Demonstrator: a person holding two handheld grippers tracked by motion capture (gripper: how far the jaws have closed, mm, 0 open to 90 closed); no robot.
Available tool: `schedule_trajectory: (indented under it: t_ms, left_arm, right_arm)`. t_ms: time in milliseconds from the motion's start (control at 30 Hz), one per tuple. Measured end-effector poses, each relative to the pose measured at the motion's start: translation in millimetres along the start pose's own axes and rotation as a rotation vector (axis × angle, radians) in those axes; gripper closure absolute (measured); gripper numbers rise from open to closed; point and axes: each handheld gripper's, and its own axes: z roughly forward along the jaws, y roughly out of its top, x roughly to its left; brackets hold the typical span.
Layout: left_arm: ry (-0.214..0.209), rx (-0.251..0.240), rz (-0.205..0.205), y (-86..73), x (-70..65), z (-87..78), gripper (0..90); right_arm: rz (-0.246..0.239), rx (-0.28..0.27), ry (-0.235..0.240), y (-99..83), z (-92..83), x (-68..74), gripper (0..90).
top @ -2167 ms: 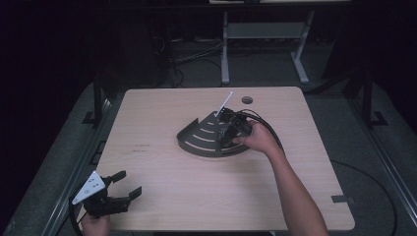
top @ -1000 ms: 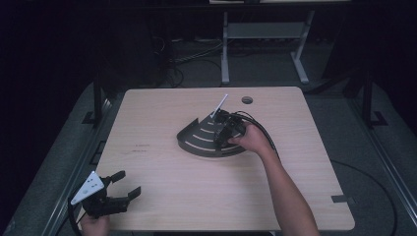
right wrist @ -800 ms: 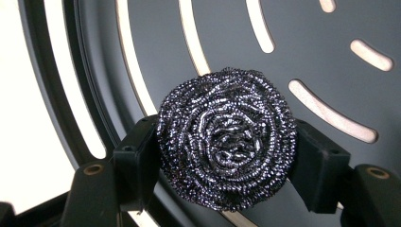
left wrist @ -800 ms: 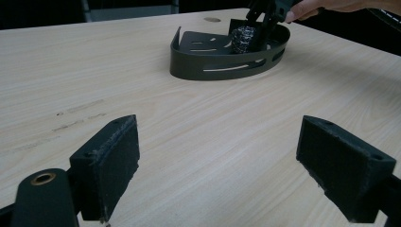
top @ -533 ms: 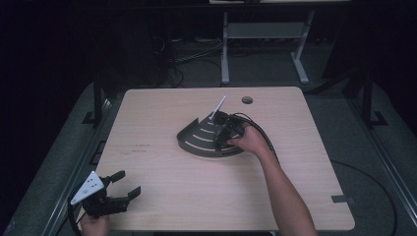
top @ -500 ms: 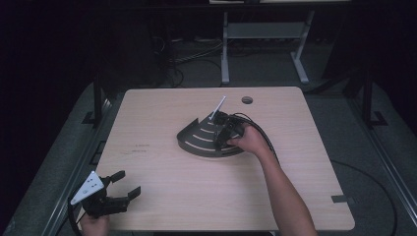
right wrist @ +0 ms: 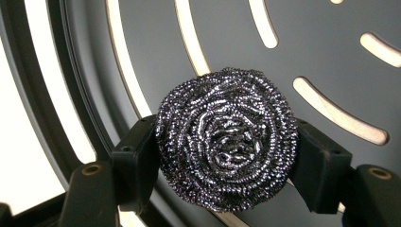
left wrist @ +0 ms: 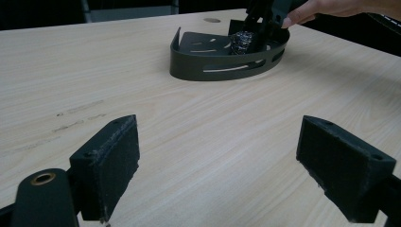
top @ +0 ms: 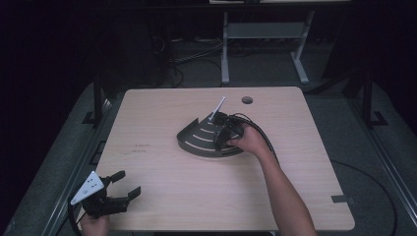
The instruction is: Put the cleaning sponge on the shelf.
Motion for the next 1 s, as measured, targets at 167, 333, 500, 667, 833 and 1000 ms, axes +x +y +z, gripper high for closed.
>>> schedule_trajectory:
  t_ms: [167, 333, 500, 667, 833, 1000]
  left_arm:
    - [0.001, 0.001, 0.002, 0.3, 0.0, 0.5, 13.3]
    - [0.0, 0.004, 0.002, 0.6, 0.3, 1.4, 13.3]
    - [-0.001, 0.003, 0.002, 0.8, 0.2, 2.4, 13.3]
    - [-0.005, 0.002, -0.001, 1.0, 0.8, 3.7, 13.3]
    - [-0.004, 0.007, 0.003, 1.2, -0.5, 4.6, 13.3]
    - [-0.003, 0.009, 0.004, 0.7, 0.6, 3.8, 13.3]
  right_arm:
    - [0.003, -0.003, 0.002, 0.1, -0.2, -0.4, 27.8]
    - [0.003, -0.016, -0.002, 0.1, -2.7, -0.4, 24.5]
    - [0.006, -0.016, -0.007, -0.6, -4.9, -0.5, 22.4]
    - [0.004, -0.021, -0.007, -2.0, -9.7, 1.0, 21.1]
    - [0.007, -0.038, -0.008, -4.0, -16.7, 0.9, 20.9]
    - [0.01, -0.058, -0.003, -5.5, -22.1, -0.1, 20.7]
